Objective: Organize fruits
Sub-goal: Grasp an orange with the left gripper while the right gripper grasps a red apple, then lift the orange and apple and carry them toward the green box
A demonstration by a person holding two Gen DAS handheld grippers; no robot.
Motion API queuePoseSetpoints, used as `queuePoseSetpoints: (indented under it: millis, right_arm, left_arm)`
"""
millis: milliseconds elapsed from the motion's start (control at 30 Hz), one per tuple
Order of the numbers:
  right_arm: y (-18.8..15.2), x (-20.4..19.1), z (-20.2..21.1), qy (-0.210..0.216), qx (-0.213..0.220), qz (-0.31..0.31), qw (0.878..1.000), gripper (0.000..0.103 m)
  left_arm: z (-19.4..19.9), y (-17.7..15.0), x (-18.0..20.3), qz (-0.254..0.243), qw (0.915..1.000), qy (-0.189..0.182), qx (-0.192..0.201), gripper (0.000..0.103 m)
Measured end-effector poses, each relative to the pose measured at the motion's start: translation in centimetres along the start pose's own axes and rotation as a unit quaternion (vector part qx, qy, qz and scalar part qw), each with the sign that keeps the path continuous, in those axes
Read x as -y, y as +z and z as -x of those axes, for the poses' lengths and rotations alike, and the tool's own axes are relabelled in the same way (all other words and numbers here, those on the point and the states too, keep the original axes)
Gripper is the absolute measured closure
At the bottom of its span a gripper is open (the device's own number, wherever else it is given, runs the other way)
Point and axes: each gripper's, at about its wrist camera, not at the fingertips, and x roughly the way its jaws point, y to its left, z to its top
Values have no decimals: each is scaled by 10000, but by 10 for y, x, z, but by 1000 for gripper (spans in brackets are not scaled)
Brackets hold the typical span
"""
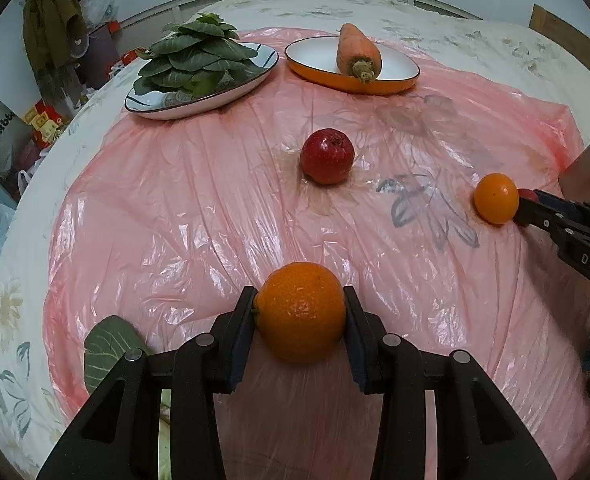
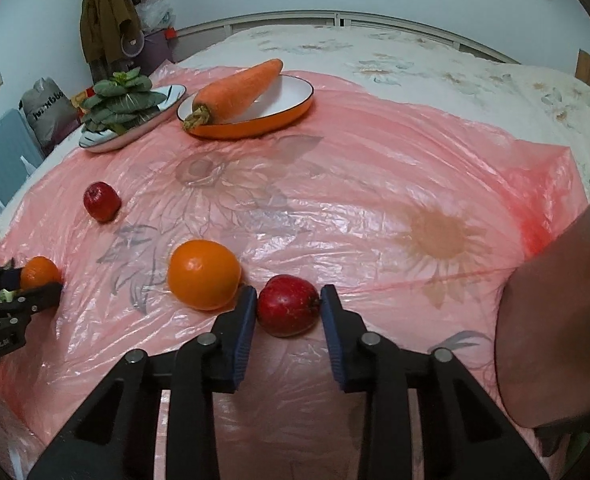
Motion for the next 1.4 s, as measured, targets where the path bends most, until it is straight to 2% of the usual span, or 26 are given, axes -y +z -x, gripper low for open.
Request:
queuePoseSetpoints:
  millis: [267, 433, 733, 900, 1167, 1400]
  right_arm:
    - [5, 4, -12, -4, -228, -25, 9997, 76]
    - [9, 6, -4, 76, -211, -84, 9997, 76]
    - [7, 6, 37, 267, 91, -291, 9992, 76]
    - [-2, 2, 58, 312, 144, -292, 9990, 76]
    - [-30, -16, 97, 400, 189, -266, 9987, 75]
    - [-56, -29, 134, 411, 225, -260, 9986, 76]
  left_arm:
    - [-1, 1, -2, 53, 10000, -47, -42, 67]
    - [0, 3, -13, 336, 9989, -324, -39, 67]
    - [14, 4, -34, 868, 9936, -717, 88, 68]
    - [26, 2, -43, 1084, 9908, -797, 151, 68]
    - [58, -7, -43, 1062, 9907, -790, 317, 68]
    - [88, -29, -39, 1052, 9902, -817, 419, 68]
